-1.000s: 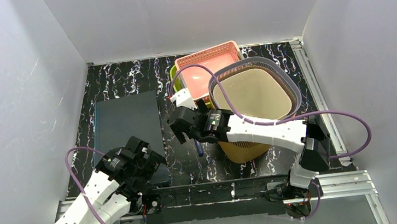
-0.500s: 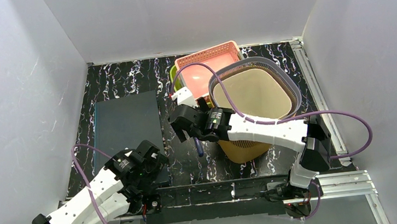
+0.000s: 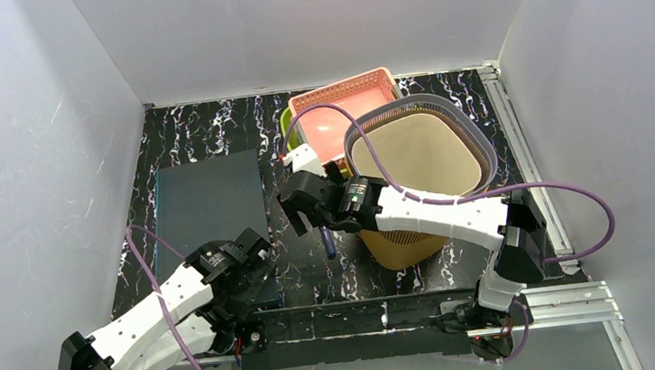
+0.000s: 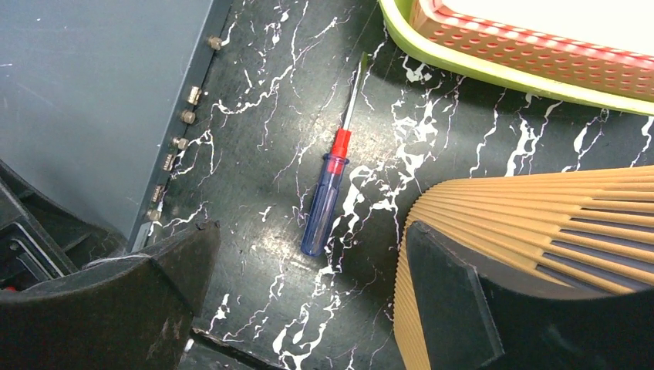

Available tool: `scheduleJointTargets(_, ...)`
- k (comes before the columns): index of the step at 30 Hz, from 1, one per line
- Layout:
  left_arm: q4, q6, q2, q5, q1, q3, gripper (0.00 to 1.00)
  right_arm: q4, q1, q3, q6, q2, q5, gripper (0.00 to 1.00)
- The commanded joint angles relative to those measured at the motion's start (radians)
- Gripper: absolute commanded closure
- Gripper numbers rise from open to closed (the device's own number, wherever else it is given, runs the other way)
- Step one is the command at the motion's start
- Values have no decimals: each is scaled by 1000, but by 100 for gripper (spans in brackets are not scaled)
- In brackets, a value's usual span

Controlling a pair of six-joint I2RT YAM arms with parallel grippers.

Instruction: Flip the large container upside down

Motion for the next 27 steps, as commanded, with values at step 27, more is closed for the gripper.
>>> scheduleJointTargets(27,328,561,160,-225,403,54,9,52,-6,-49,55,-85,-65,1)
